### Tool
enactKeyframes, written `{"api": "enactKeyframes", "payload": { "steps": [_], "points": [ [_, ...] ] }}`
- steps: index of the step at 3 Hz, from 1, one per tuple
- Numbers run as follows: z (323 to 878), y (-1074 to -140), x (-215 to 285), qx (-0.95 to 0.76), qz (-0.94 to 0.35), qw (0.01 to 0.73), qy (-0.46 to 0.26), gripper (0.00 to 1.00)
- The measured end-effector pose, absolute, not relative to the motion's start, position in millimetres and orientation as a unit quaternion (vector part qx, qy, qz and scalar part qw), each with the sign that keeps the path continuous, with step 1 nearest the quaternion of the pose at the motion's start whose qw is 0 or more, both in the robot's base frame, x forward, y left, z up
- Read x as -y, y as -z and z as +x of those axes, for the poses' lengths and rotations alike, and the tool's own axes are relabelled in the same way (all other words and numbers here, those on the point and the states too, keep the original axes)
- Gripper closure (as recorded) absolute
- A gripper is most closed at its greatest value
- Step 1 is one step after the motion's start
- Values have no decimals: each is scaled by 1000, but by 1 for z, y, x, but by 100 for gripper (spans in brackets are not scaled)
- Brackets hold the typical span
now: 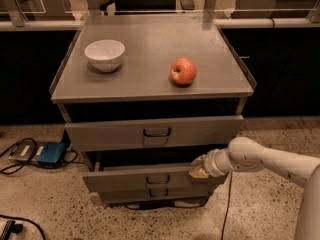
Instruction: Open middle drawer
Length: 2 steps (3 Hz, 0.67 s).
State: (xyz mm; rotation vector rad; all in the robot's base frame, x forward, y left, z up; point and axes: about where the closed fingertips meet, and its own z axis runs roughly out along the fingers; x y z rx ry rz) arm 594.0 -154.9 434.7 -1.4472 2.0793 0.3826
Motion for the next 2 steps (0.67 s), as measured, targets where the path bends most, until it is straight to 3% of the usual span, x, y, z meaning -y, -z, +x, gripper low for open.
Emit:
{"api": "enactKeyframes", "payload": {
  "steps": [1,2],
  "points": [
    [594,-435,155,-778,-541,286,-143,35],
    [594,-435,155,-778,-541,286,-143,6]
  ]
}}
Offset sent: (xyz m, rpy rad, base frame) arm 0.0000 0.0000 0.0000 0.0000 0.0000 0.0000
